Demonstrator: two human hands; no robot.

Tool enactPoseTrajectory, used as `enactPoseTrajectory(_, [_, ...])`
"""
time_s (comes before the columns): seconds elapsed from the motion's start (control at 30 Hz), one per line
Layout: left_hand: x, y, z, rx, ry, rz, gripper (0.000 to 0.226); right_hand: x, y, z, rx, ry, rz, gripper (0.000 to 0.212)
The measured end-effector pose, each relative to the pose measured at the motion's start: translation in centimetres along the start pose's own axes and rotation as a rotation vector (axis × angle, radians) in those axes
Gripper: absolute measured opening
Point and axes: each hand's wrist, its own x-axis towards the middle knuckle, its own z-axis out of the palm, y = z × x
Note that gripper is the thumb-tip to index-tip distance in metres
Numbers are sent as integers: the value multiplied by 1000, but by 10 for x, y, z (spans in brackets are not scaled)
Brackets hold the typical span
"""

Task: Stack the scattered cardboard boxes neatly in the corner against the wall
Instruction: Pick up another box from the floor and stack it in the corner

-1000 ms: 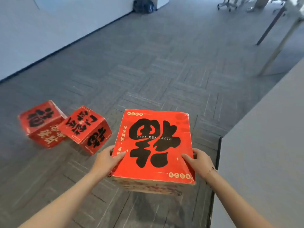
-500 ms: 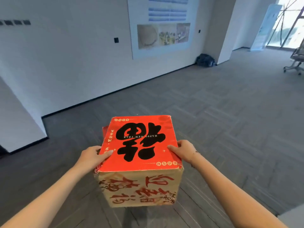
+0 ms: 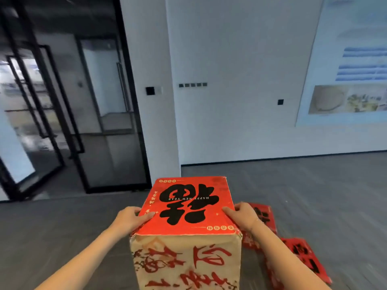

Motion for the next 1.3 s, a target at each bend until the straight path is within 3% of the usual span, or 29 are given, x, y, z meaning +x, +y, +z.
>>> enactPoseTrajectory(0.33, [-17,-121,-142,-84,345,-199,38,58,-162,147,26,-298,-206,21])
enactPoseTrajectory(0.7, [-54,-235,-269,-89,688,-493,46,108,-343,333,-126,-638,-548,36])
enactPoseTrajectory(0.97, [-134,-299,-334,-134,965,-661,45,67,-443,473,-136,-895,-743,32])
enactPoseTrajectory(1.3, [-228,-414,-418,-164,1122,-812,35,-25,-526,651,-135,-1129,-847,25])
